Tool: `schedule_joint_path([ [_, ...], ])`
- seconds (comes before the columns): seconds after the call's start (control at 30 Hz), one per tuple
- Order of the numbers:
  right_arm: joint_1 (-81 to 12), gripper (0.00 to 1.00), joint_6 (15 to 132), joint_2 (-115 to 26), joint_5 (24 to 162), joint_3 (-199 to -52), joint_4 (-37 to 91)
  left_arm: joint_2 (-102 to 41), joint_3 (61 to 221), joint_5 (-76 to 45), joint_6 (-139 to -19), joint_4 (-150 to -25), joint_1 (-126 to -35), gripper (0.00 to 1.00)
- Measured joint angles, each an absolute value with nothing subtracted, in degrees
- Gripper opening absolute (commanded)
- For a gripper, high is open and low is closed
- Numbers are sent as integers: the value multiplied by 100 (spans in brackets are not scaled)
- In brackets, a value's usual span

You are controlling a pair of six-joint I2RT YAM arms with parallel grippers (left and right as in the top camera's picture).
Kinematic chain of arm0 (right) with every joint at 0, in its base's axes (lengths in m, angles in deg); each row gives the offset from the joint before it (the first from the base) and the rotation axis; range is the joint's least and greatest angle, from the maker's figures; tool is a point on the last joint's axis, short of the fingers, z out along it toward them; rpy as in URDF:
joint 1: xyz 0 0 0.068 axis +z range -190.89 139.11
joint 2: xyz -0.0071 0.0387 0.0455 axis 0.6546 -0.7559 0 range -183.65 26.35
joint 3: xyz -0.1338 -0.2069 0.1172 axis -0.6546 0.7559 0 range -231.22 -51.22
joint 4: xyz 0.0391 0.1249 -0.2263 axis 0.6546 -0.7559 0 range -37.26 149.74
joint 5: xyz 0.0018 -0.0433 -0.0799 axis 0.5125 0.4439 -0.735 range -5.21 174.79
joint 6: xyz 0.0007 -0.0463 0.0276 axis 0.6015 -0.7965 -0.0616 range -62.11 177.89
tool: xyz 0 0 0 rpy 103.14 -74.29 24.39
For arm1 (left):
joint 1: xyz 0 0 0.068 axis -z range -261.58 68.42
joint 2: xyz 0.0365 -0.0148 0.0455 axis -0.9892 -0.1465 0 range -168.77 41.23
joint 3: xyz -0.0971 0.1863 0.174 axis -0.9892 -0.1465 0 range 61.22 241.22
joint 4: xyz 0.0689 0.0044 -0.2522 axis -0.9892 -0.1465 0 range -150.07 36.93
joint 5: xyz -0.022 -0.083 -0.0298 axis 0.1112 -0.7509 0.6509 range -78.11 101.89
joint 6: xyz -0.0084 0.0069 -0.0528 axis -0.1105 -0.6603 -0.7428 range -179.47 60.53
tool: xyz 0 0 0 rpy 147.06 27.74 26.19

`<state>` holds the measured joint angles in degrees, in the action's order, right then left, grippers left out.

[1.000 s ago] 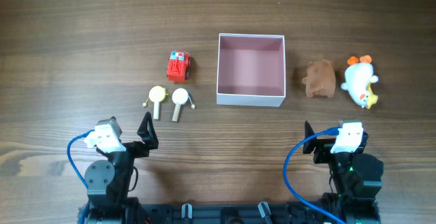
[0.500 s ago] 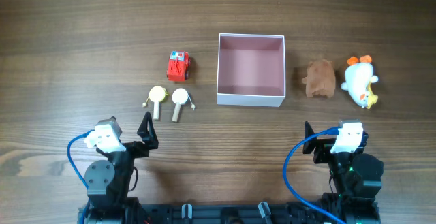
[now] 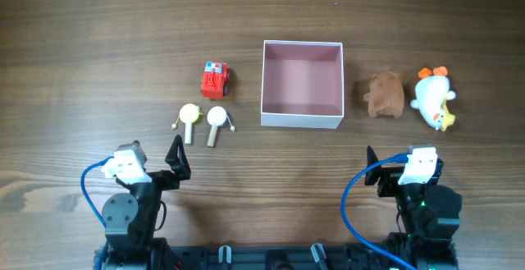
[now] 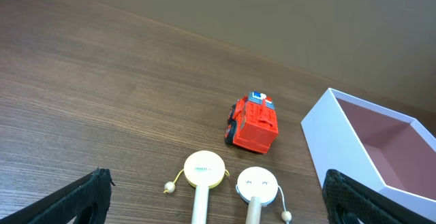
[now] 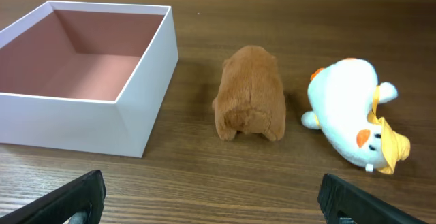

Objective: Pack container

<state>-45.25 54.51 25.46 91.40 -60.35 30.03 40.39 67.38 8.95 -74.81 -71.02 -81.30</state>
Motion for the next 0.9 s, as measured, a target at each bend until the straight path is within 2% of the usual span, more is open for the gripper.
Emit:
schedule_joint_path([
  [0.27, -4525, 100, 5582, 2546, 9490, -6035, 3025, 4039, 6738, 727, -7481, -7109, -8130, 100],
  [0.4, -4525, 100, 6666, 2546, 9687, -6035, 3029, 3930, 6738, 532, -7483, -7170, -8130, 100],
  [0.6, -4525, 100, 7182, 2474, 10218, -6092, 2987, 3250, 6786, 257, -7620, -7415, -8130, 100],
  [0.77, -4525, 100, 7246, 1318, 10251, -7230, 2710, 2282, 7323, 185, -7804, -7797, -8130, 100],
  [0.9, -4525, 100, 7101, -88, 10224, -8673, 2270, 1003, 8729, 130, -7874, -8398, -8130, 100],
])
